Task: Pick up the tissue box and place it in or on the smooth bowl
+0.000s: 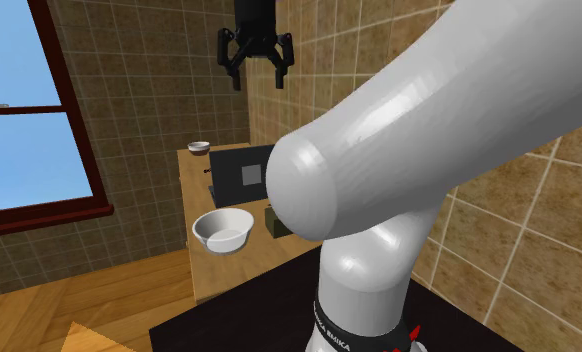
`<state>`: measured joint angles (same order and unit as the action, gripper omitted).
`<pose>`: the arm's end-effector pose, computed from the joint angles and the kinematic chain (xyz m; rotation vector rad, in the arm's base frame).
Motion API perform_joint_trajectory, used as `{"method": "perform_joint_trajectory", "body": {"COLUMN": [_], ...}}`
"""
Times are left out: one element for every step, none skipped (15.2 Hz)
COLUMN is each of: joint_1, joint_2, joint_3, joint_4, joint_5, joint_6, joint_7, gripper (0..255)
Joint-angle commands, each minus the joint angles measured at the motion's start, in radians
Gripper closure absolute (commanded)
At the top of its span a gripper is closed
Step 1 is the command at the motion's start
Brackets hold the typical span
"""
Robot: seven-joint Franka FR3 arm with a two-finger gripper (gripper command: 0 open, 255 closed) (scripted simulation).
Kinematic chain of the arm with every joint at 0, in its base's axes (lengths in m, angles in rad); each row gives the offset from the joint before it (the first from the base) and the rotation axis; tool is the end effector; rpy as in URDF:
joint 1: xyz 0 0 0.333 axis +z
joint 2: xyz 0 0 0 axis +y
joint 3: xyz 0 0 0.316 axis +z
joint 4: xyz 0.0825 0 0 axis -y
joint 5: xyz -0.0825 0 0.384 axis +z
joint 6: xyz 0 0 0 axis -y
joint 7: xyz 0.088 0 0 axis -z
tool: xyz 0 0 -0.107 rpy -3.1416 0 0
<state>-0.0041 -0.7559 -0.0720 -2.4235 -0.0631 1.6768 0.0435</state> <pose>0.3213 -0.0354 0.5575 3.1247 -0.1467 0.0125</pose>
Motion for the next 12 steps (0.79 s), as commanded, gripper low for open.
{"method": "perform_joint_trajectory", "body": {"joint_1": [0.000,-0.006,-0.011,-0.017,-0.023,-0.028,-0.034,-0.040,-0.046,-0.051,-0.057,-0.062], "joint_2": [0.000,0.035,0.070,0.106,0.143,0.181,0.218,0.257,0.296,0.335,0.374,0.414], "joint_3": [0.000,0.001,0.001,0.002,0.002,0.002,0.002,0.001,0.000,-0.001,-0.002,-0.004], "joint_4": [0.000,0.000,0.000,0.003,0.006,0.011,0.017,0.025,0.033,0.043,0.054,0.067], "joint_5": [0.000,-0.005,-0.010,-0.015,-0.020,-0.026,-0.031,-0.037,-0.042,-0.048,-0.054,-0.060], "joint_6": [0.000,0.027,0.054,0.080,0.106,0.131,0.155,0.178,0.200,0.221,0.241,0.260], "joint_7": [0.000,0.012,0.024,0.037,0.049,0.062,0.075,0.087,0.100,0.113,0.126,0.139], "gripper": [0,0,0,0,0,0,0,0,0,0,0,0]}}
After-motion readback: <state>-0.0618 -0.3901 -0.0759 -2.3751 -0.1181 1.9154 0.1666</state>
